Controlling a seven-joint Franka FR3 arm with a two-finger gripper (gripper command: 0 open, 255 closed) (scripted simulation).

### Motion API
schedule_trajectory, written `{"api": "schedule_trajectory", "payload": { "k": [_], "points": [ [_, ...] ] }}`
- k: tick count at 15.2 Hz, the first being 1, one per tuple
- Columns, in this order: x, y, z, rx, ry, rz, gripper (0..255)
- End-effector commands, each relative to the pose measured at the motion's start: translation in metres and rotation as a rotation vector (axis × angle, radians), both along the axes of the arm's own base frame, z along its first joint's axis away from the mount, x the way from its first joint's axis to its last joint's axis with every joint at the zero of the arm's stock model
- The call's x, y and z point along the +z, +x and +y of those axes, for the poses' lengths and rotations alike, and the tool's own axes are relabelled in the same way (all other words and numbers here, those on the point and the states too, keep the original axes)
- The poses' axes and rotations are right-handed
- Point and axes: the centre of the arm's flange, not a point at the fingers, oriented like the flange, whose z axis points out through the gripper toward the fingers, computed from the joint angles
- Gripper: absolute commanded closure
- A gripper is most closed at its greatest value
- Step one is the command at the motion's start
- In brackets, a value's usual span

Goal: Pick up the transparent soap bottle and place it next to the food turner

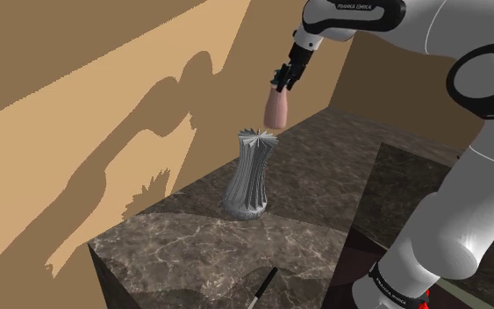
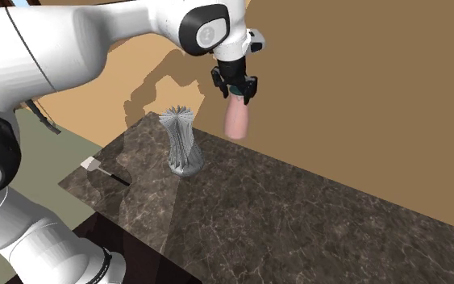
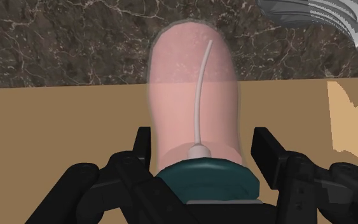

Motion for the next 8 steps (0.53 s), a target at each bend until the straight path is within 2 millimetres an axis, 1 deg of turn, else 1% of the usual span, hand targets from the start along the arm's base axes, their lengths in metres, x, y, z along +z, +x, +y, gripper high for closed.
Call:
{"api": "schedule_trajectory", "payload": {
  "k": [1,7,8],
  "points": [
    [0.011,0.0,0.001,0.0,0.0,0.0,255],
    [0.043,0.0,0.001,0.0,0.0,0.0,255],
    [0.046,0.0,0.001,0.0,0.0,0.0,255]
  ]
}}
